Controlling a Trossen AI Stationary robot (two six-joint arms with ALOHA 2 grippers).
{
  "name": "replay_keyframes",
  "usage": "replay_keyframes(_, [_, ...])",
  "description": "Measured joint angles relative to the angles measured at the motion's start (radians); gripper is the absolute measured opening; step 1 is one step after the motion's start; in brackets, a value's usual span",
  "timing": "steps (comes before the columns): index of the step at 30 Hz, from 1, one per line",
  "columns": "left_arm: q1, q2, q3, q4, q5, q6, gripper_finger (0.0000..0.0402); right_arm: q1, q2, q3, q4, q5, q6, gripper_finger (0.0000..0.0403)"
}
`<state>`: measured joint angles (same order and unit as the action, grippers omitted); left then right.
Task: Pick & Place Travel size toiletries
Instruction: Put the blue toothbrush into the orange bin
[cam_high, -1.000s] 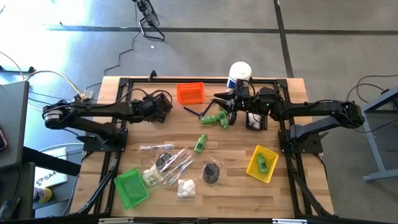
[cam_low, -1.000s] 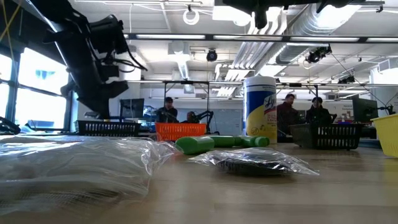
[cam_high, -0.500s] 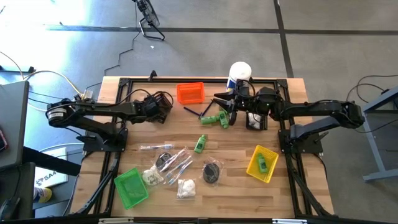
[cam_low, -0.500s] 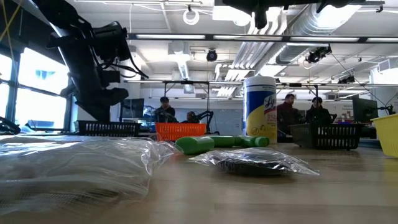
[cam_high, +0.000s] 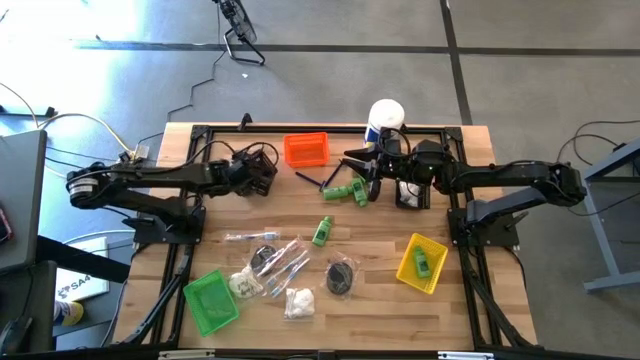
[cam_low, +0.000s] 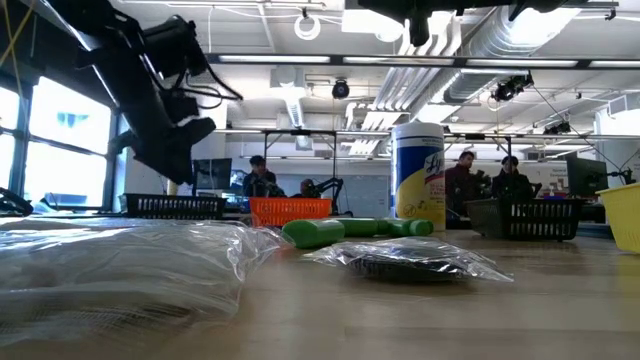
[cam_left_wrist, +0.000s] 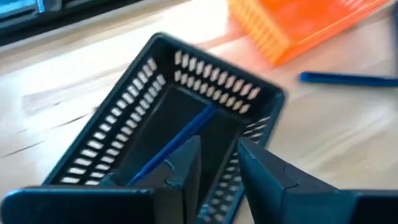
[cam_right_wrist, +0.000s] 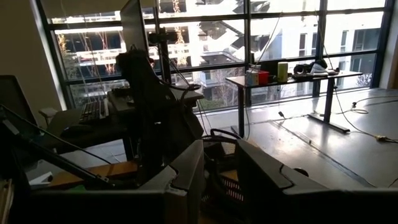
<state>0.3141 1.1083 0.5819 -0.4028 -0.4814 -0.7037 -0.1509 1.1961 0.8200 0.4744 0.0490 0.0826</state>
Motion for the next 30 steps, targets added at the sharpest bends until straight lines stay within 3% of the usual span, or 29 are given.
replay_keyframes(8, [0.000,-0.122,0.000,0.036,0.092,0.026,0.0040,0.000,0.000,0.000,0.000,0.000,0.000,0.0085])
replay_keyframes(15, [-0.009,-0.166,0.000,0.165,0.251,0.119,0.0004,0.000,0.000,0.000,0.000,0.000,0.000,0.0085])
replay_keyframes(30, [-0.292,-0.228,0.001,0.237,0.294,0.181,0.0003,0.000,0.000,0.000,0.003,0.000,0.000,0.0085])
